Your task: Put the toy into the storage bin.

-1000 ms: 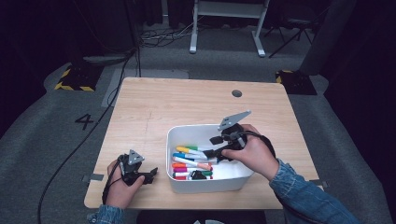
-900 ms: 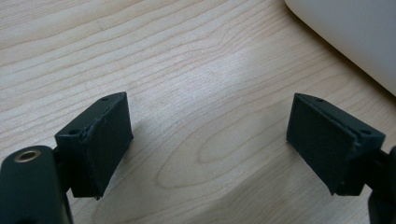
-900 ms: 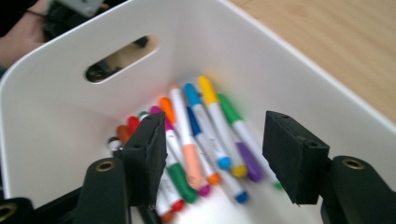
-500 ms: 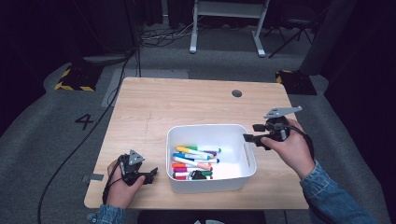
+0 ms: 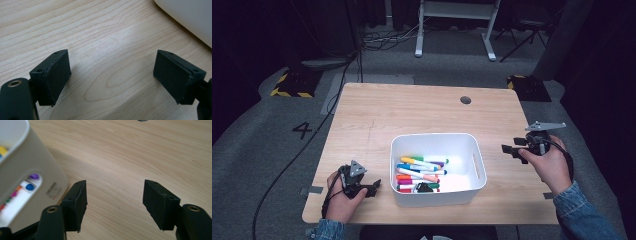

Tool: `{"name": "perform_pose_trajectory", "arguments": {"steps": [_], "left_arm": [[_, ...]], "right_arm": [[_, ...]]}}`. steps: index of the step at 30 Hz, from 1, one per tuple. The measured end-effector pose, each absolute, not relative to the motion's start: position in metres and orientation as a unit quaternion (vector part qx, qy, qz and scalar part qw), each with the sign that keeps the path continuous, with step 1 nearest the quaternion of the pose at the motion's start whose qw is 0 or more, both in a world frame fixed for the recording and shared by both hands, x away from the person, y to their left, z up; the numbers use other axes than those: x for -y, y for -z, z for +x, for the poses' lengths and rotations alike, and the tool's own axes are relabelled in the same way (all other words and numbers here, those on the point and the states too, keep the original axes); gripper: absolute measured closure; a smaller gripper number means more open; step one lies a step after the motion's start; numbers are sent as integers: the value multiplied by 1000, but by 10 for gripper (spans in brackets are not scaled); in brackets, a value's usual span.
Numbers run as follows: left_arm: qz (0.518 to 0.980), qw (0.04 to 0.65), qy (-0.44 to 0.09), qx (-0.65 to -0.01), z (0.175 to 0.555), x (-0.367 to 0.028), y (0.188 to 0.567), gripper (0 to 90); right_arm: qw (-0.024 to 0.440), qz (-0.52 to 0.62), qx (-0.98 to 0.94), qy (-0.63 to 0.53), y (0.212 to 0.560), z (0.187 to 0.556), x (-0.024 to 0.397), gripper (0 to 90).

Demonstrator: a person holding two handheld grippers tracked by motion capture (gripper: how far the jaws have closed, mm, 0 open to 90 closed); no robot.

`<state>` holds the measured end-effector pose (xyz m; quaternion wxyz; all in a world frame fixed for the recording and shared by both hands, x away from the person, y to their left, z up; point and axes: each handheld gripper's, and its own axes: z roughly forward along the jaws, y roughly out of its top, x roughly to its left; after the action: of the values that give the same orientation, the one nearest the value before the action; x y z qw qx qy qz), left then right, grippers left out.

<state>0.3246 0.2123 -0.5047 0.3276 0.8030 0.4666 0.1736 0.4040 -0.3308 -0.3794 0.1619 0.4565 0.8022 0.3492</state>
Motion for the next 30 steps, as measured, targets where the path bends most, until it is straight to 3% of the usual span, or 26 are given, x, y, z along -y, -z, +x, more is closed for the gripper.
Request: {"name": "perform_pose_trajectory", "arguments": {"steps": [12,25,28,30], "left_arm": [[804,327,-173,-466,325,-213,505,144],[803,328,-173,-466,325,-212,505,144],[803,327,-174,-467,325,-212,505,144],[803,327,-174,-467,325,-212,505,144]], "right_arm": [[164,490,-800,-305,423,395,361,339],[146,495,-806,-291,468,380,368,310],[153,487,-808,-295,481,377,367,257],[172,478,-808,-298,492,375,366,157]]}}
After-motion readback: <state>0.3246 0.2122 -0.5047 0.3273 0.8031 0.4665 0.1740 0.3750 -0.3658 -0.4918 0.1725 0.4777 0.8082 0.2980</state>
